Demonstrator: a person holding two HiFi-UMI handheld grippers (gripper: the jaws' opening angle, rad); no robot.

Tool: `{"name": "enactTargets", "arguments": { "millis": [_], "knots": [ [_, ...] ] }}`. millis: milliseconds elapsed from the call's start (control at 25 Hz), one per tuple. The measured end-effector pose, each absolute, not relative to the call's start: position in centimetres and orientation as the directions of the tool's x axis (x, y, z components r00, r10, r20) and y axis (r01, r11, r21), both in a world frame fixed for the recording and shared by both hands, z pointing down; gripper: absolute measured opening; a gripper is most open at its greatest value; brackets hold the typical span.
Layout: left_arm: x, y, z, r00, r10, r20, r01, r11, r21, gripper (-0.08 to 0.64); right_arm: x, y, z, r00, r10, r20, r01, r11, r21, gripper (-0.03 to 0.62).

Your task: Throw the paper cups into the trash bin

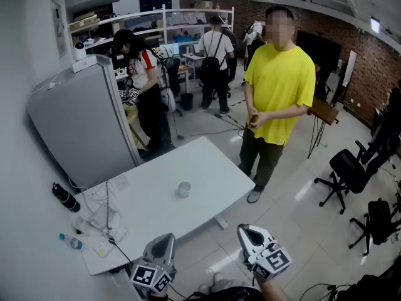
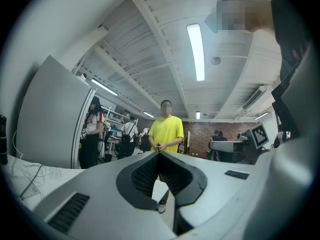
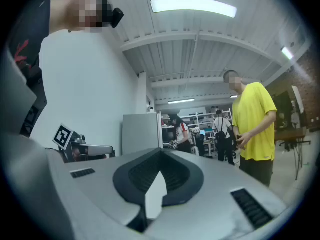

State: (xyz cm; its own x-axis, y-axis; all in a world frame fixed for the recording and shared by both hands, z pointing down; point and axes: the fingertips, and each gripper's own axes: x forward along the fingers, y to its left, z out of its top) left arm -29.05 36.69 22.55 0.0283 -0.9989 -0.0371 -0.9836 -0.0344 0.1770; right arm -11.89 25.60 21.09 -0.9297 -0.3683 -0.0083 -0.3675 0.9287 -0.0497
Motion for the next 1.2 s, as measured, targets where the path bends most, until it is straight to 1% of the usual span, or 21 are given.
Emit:
{"name": "enactTargets", "arguments": {
  "millis": [320, 480, 600, 680, 840, 1200],
  "knots": [
    [-32.3, 34.5, 23.7, -0.037, -0.999, -0.001, -0.979, 0.036, 0.200, 0.002, -15.3, 21.9, 21.8, -0.944, -0.329, 0.001, -0.328, 0.941, -0.076, 0.000],
    [-34.0, 31.6, 25.3, -0.060, -0.998, 0.026, -0.975, 0.065, 0.212, 0.002, -18.3, 19.2, 22.3, -0.957, -0.290, -0.002, -0.287, 0.948, -0.134, 0.000],
    [-36.1, 28.9, 26.2, -0.091, -0.995, 0.030, -0.972, 0.095, 0.217, 0.002, -21.0, 16.6, 22.9, -0.970, -0.243, 0.002, -0.241, 0.960, -0.139, 0.000],
    [-36.5, 26.8, 26.7, -0.086, -0.995, 0.050, -0.970, 0.095, 0.225, 0.002, -21.6, 14.8, 22.9, -0.972, -0.237, 0.012, -0.235, 0.960, -0.153, 0.000],
    [-38.1, 22.9, 24.9, -0.111, -0.993, 0.049, -0.970, 0.118, 0.213, 0.002, -23.2, 10.4, 22.4, -0.977, -0.214, -0.002, -0.211, 0.963, -0.170, 0.000],
    [-40.0, 19.7, 23.7, -0.233, -0.970, 0.076, -0.950, 0.244, 0.196, 0.002, -27.2, 4.6, 23.2, -0.996, -0.087, 0.018, -0.089, 0.976, -0.201, 0.000]
  ]
}}
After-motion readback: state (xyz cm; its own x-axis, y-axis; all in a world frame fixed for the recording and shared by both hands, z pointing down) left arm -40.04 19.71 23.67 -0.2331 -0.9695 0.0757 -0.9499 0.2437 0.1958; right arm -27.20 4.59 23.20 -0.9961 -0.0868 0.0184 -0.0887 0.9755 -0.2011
